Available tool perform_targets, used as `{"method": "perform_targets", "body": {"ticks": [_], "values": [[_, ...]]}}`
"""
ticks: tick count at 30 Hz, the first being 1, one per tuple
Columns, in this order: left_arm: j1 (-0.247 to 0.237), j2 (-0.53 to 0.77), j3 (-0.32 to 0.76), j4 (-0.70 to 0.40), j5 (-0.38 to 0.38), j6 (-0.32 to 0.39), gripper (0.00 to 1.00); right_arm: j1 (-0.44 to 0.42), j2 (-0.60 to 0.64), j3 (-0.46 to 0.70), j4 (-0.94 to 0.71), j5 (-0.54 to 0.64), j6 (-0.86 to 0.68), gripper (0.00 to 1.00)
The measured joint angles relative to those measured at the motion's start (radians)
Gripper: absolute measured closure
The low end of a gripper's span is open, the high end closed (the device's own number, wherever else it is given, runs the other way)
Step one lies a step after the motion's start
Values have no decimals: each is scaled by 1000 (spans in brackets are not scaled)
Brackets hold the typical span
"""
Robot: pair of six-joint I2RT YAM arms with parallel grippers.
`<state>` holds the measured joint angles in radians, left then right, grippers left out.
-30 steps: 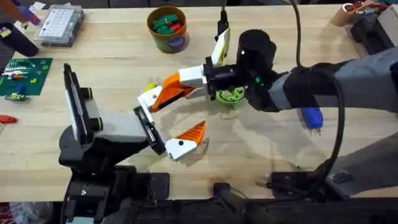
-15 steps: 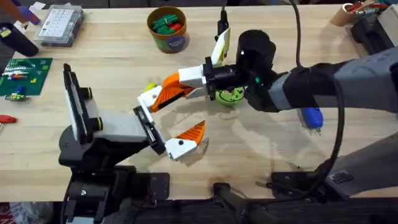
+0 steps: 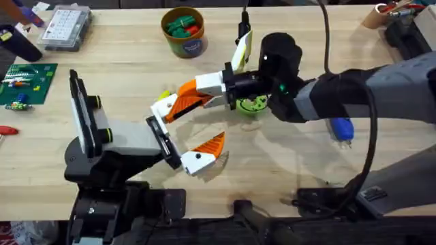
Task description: Pick up the gripper from the table and insert it into the empty holder that is missing its gripper. Then pick up a screw, insert it into the mounting hole, and use the screwdriver to tighten it. Finally, clean up the table by picking up the vegetable and placing it into the bucket.
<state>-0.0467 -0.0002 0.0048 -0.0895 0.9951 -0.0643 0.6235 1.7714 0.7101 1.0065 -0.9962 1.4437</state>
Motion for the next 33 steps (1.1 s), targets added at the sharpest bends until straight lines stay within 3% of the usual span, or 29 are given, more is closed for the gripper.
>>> {"method": "perform_targets", "body": {"ticks": [6, 8, 10, 15, 16, 33], "values": [[0, 0, 0, 0, 0, 0, 14, 0, 0, 0, 0, 0, 0, 994], [0, 0, 0, 0, 0, 0, 14, 0, 0, 0, -1, -2, 0, 938], [-1, 0, 0, 0, 5, 4, 14, 5, 0, -1, -7, -1, 4, 793], [-2, 0, 0, -1, 16, 19, 14, 13, 0, -17, -21, 5, 3, 84], [-6, 0, 0, -2, 24, 20, 14, 19, 0, -18, -16, 5, 2, 29], [-11, 0, 0, -4, 42, 20, 14, 16, 0, -18, -12, 0, 0, 6]]}}
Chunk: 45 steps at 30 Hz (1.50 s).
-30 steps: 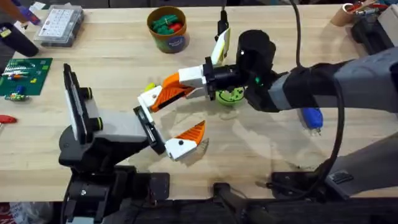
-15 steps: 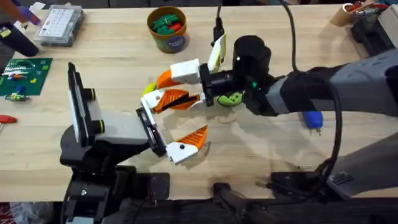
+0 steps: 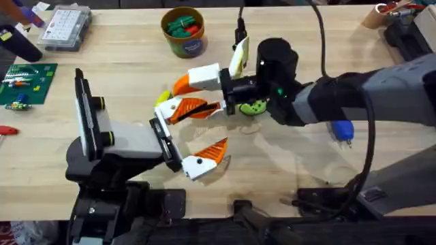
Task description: Pick up the gripper from the table and insert it into the empty holder that is missing its gripper. Then pick up a screw, insert it into the mounting hole, and use the screwdriver to tighten it. Finally, clean up the table by picking up the vegetable and placing it into the bucket.
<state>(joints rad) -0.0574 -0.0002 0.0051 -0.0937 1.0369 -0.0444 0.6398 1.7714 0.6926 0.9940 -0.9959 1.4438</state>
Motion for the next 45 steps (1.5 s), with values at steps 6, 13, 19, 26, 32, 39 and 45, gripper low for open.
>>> {"method": "perform_targets", "body": {"ticks": [6, 13, 19, 26, 32, 39, 45], "values": [[0, 0, 0, 0, 0, 0, 15, -73, -52, -1, -99, -25, -63, 6], [0, 0, 0, 0, 2, 0, 14, -183, -247, 0, -305, -92, -223, 6], [0, 0, 0, -1, 8, 0, 14, -231, -328, -1, -390, -198, -329, 6], [0, 0, 0, -1, 11, 0, 14, -230, -331, -1, -474, -254, -401, 7], [0, 0, 0, -1, 11, 0, 15, -230, -290, -1, -474, -276, -413, 6], [0, 0, 0, -1, 11, 0, 14, -224, -192, -1, -400, -315, -416, 6], [0, 0, 0, -1, 11, 0, 14, -194, -98, -2, -268, -341, -368, 8]]}}
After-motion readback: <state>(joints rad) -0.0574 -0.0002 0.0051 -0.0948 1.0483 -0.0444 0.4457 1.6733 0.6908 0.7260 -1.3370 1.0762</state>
